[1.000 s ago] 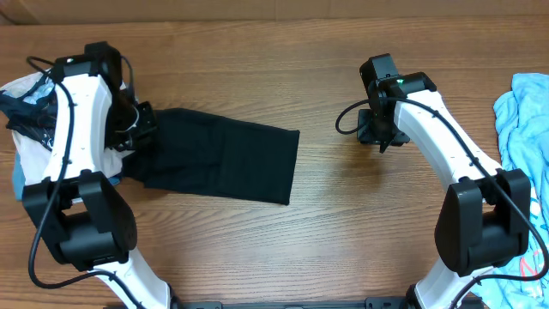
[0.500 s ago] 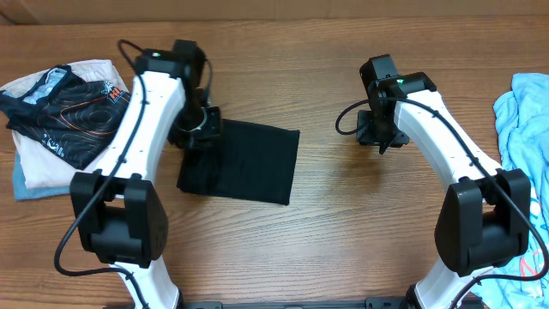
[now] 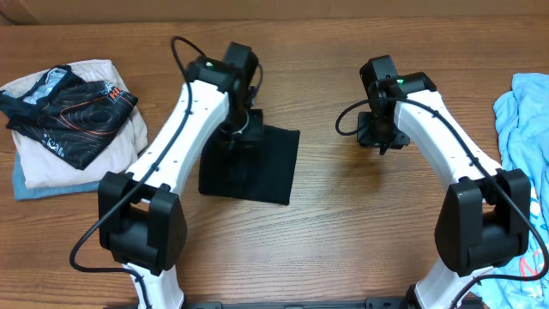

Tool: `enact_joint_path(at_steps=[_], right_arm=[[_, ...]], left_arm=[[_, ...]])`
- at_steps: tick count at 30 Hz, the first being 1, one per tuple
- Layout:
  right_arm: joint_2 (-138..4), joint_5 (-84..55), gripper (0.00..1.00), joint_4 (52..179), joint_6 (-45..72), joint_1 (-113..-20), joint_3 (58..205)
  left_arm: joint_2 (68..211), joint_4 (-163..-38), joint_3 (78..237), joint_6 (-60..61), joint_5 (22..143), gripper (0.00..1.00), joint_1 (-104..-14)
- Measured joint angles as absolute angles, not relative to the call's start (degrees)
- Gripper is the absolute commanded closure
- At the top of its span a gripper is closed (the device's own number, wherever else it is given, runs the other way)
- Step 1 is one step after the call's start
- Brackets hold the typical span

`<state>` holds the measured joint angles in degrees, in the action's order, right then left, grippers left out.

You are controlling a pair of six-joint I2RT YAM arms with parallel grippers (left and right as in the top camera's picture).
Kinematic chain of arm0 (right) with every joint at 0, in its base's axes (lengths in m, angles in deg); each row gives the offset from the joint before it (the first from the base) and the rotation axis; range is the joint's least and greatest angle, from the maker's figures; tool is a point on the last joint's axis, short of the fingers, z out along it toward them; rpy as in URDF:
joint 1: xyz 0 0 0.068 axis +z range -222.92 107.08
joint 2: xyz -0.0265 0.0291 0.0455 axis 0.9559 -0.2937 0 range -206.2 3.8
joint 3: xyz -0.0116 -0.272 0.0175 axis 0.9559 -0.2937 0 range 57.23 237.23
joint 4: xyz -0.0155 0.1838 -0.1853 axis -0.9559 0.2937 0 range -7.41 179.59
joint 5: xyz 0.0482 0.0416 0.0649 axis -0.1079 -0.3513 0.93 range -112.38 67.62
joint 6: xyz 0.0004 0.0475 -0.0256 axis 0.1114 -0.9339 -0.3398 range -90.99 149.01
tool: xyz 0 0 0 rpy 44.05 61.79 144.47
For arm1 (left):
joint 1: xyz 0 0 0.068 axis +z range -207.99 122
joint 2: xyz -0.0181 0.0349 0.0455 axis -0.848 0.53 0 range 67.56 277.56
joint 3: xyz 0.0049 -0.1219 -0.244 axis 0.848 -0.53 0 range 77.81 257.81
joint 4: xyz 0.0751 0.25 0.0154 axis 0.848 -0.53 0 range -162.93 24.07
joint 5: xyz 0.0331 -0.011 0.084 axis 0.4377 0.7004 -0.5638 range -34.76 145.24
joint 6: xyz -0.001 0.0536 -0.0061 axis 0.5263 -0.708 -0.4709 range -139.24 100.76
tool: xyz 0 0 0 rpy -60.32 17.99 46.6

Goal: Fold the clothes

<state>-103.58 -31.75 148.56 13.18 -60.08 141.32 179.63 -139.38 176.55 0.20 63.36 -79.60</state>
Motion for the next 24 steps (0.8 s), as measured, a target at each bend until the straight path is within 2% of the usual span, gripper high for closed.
enact_joint_path(at_steps=[20, 24], right_arm=[[-103.58, -31.75, 0.59, 148.85, 13.15, -60.06, 141.32], [-103.58, -31.75, 0.59, 149.02, 13.15, -60.08, 141.32]], left_arm=[[179.65, -136.87, 176.55, 1.71, 63.33, 0.75, -84.67], [179.65, -139.03, 176.55, 1.93, 60.3, 0.74, -84.93]])
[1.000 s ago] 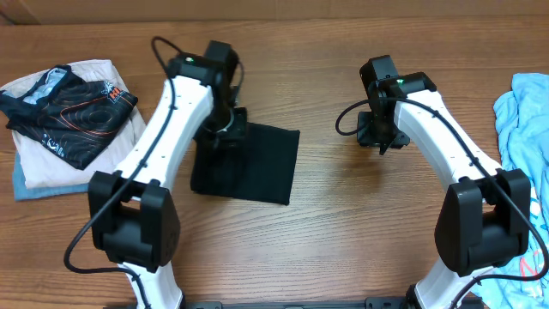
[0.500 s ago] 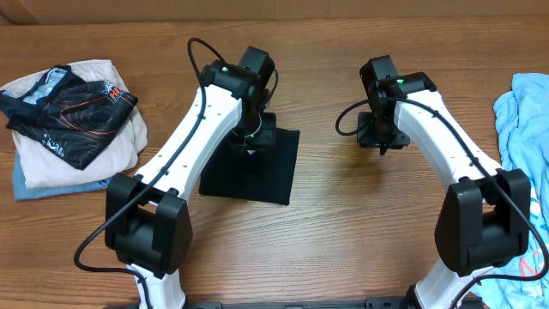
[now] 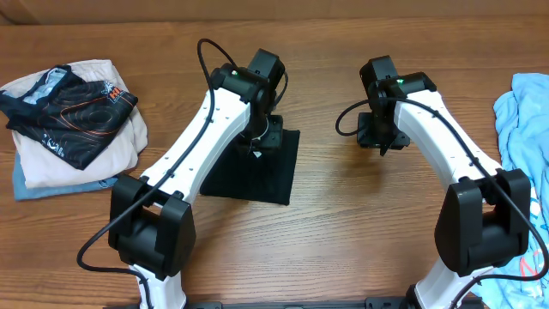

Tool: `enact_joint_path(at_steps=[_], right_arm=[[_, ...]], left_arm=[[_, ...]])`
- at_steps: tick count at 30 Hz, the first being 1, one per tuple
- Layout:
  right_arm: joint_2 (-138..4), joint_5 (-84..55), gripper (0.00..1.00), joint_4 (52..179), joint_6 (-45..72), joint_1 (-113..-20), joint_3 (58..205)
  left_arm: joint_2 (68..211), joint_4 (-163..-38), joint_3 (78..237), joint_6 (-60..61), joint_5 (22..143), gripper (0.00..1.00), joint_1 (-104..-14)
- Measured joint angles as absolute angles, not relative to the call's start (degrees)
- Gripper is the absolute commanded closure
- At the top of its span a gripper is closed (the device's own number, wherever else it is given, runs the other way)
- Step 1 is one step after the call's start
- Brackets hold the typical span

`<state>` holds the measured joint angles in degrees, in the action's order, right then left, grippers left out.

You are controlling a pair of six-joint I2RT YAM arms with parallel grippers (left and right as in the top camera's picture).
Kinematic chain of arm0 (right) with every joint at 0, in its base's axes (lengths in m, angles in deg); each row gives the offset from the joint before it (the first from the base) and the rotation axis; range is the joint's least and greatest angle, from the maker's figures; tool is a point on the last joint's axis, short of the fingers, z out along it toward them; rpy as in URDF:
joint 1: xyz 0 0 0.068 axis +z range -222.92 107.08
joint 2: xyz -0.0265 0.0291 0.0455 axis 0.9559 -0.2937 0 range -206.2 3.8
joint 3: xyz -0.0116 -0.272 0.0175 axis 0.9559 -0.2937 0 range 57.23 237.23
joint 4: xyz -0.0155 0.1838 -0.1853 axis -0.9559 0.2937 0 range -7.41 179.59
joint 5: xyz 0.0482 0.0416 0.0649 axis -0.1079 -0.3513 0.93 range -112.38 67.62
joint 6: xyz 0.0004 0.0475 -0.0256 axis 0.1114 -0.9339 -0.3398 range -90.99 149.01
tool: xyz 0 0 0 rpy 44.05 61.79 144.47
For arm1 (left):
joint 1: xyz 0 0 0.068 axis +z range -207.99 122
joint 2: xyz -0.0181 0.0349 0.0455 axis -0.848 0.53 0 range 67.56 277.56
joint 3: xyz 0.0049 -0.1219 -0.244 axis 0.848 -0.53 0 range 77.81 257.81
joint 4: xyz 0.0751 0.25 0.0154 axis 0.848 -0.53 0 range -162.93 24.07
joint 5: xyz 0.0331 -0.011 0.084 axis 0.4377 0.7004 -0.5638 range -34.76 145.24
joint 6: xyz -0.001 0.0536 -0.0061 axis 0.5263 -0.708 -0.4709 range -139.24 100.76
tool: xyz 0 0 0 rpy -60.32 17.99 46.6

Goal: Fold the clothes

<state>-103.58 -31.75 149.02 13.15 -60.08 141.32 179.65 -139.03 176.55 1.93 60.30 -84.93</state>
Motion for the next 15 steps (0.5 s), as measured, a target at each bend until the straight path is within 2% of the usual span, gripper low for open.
enact_joint_path(at_steps=[2, 3, 7, 9, 15], right_arm=[[-103.58, -31.75, 0.59, 149.13, 13.18, -60.08, 141.32], [-103.58, -31.75, 0.59, 149.09, 13.26, -60.08, 141.32], [-103.58, -31.75, 0.59, 149.11, 13.63, -60.08, 141.32], [-103.58, -31.73, 0.59, 149.11, 13.7, -60.08, 141.32], [-103.58, -31.73, 0.59, 149.15, 13.88, -60.08, 141.32]], left_arm=[[179.65, -141.28, 176.55, 3.4, 57.06, 0.72, -84.78], [179.65, -142.07, 176.55, 4.36, 55.38, 0.67, -84.52], [179.65, -142.44, 176.55, 6.54, 51.92, 0.39, -82.35], [179.65, -141.78, 176.55, 7.11, 51.05, 0.3, -80.65], [179.65, -137.85, 176.55, 6.26, 53.19, 0.28, -76.21]])
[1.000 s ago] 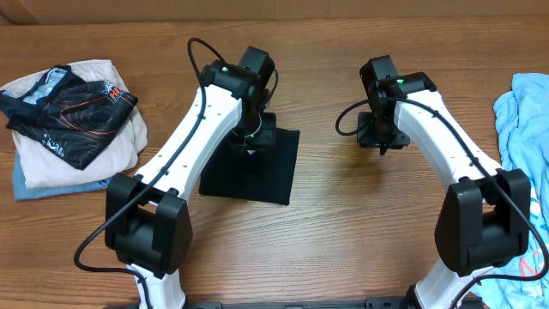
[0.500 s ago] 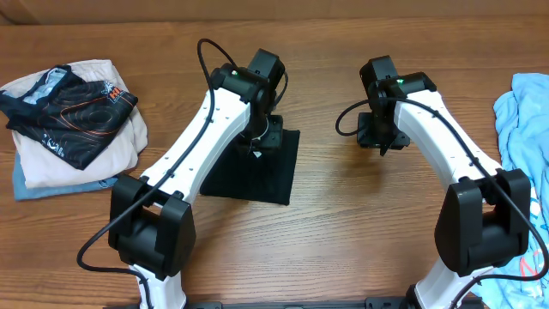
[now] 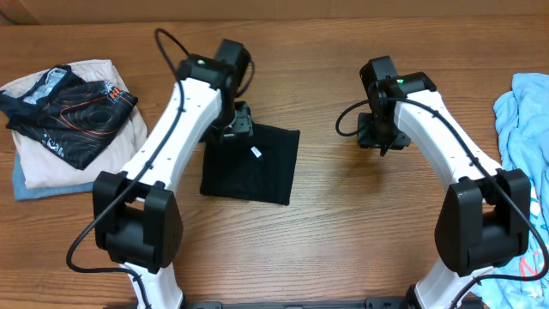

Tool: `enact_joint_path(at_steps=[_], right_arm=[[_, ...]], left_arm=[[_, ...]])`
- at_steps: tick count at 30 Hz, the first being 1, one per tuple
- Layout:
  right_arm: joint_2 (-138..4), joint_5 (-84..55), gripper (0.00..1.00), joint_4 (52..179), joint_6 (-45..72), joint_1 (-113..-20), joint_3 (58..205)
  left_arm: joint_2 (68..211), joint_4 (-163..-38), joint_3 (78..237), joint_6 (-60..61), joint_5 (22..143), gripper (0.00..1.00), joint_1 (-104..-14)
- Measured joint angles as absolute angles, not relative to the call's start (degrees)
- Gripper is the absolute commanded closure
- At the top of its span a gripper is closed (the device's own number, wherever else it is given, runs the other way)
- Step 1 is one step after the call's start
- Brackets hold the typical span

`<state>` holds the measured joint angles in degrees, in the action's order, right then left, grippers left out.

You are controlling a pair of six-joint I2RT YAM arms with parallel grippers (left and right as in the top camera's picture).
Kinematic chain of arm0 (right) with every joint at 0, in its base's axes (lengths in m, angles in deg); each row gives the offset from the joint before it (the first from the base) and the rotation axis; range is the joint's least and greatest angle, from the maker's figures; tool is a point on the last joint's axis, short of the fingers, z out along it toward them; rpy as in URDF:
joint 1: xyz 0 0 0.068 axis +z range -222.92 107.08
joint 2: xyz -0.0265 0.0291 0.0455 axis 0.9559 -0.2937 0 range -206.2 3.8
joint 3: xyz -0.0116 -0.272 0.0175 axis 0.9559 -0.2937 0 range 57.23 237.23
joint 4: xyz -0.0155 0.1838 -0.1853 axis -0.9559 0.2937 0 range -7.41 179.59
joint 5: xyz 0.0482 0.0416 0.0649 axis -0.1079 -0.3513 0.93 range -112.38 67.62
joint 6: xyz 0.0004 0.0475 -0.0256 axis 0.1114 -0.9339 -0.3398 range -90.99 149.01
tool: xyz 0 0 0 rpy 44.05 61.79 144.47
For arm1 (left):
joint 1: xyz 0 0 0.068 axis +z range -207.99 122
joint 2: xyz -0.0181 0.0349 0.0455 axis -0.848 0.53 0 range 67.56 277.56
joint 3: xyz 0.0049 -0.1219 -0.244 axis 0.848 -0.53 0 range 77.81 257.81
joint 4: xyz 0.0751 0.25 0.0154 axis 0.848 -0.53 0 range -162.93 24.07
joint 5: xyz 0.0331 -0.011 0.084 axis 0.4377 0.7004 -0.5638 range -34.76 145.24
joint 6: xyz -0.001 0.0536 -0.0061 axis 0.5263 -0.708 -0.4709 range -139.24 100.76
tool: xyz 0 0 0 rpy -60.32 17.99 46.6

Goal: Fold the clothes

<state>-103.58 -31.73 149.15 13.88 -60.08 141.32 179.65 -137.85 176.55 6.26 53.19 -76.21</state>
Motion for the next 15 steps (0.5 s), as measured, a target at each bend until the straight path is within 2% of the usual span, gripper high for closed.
enact_joint_path(at_steps=[8, 11, 15], right_arm=[[-103.58, -31.73, 0.59, 149.2, 13.9, -60.08, 141.3], [-103.58, -31.73, 0.59, 149.22, 13.9, -60.08, 141.32], [-103.58, -31.75, 0.59, 149.2, 13.92, -60.08, 141.3]], left_arm=[[181.88, -136.01, 176.53, 4.12, 58.63, 0.3, -76.47], [183.5, -135.82, 176.53, 3.68, 60.38, 0.35, -76.63], [185.2, -134.66, 176.42, 2.81, 61.48, 0.67, -76.65]])
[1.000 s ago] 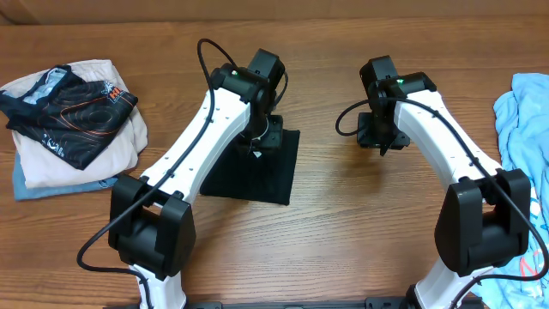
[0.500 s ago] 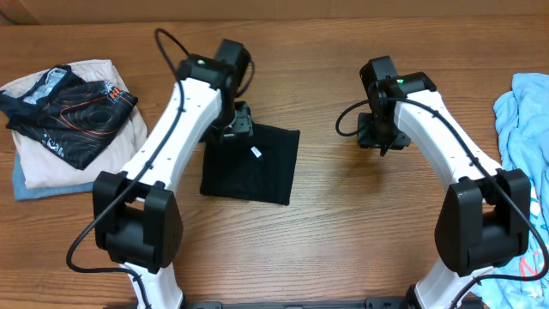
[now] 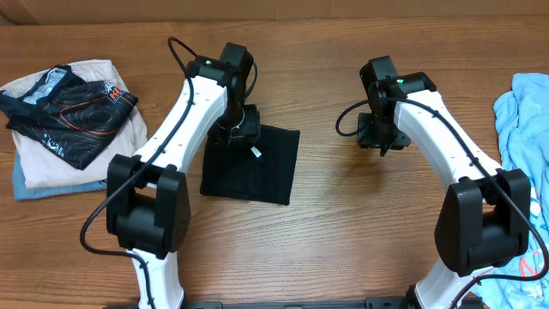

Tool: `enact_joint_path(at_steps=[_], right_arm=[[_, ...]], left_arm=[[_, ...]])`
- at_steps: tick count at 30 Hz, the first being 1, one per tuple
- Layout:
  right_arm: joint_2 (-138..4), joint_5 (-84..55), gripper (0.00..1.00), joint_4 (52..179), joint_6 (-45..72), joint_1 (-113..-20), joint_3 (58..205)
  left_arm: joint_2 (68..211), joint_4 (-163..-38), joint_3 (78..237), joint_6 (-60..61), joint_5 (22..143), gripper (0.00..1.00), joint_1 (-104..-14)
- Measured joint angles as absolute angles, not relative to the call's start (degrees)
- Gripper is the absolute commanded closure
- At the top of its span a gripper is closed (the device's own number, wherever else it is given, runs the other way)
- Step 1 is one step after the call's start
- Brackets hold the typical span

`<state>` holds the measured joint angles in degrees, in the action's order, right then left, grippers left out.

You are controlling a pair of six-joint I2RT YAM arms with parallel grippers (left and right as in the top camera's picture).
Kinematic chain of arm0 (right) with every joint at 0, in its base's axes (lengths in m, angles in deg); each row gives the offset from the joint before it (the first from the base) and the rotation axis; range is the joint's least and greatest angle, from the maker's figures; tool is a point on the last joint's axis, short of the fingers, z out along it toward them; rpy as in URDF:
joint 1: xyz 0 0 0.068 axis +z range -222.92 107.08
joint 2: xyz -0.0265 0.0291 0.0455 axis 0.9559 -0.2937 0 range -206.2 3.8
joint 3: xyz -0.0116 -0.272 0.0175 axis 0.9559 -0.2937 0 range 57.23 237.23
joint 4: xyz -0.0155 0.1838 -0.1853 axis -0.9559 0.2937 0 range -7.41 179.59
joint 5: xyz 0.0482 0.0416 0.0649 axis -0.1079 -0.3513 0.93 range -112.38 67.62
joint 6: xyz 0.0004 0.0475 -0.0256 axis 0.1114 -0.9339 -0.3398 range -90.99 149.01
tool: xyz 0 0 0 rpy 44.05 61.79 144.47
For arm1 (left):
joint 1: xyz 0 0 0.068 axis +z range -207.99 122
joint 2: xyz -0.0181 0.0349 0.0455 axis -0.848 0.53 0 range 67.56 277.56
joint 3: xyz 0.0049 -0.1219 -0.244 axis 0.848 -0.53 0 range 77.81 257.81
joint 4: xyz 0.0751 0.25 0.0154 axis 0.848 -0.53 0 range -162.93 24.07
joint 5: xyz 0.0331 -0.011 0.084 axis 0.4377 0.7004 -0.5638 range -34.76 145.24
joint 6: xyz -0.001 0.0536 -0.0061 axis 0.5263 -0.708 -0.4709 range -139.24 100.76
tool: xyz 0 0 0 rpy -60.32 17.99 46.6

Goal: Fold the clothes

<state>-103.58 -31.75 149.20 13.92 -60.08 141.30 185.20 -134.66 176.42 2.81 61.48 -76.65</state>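
A black garment (image 3: 249, 172) lies folded into a rectangle on the table's middle left, a small white tag (image 3: 255, 152) showing on top. My left gripper (image 3: 242, 133) hangs over the garment's far edge, near its left corner; its fingers are dark against the black cloth, so their state is unclear. My right gripper (image 3: 382, 144) points down over bare wood to the right of the garment, its fingers looking closed on nothing.
A stack of folded clothes (image 3: 64, 120), topped by a dark patterned piece, sits at the far left. A crumpled light-blue garment (image 3: 525, 120) lies at the right edge. Wooden table (image 3: 343, 223) all around.
My left gripper has shifted slightly right along the black garment's far edge, and the arm's elbow swung right. The garment and the right arm have not moved.
My left gripper was over the black garment's far left part. Then it stood further right over the far edge's middle. Then it was back by the far left corner with the white tag uncovered, and now sits a little right of that. The right arm stayed still.
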Motion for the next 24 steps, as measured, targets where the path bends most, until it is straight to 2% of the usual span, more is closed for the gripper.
enact_joint_path(at_steps=[3, 4, 18, 19, 21, 22, 24], right_arm=[[-103.58, -31.73, 0.59, 149.2, 14.05, -60.08, 141.32], [-103.58, -31.73, 0.59, 149.2, 14.01, -60.06, 141.32], [-103.58, -31.62, 0.59, 149.2, 14.05, -60.08, 141.32], [-103.58, -31.64, 0.59, 149.17, 14.05, -60.08, 141.3], [-103.58, -31.64, 0.58, 149.2, 14.05, -60.08, 141.3], [-103.58, -31.64, 0.59, 149.2, 14.03, -60.08, 141.3], [-103.58, -31.62, 0.58, 149.17, 14.03, -60.08, 141.3]], left_arm=[[185.77, -133.28, 176.42, 2.85, 62.85, 0.9, -76.65], [185.77, -132.71, 176.42, 2.78, 63.51, 0.95, -76.65], [185.77, -117.94, 176.24, 2.89, 82.83, 0.96, -77.24], [185.77, -117.7, 176.24, 2.92, 83.75, 0.91, -77.61], [185.77, -117.54, 176.22, 3.0, 84.91, 0.62, -78.66], [185.77, -117.54, 176.22, 3.16, 85.17, 0.5, -79.12], [185.77, -117.94, 176.22, 3.18, 85.26, 0.49, -80.37]])
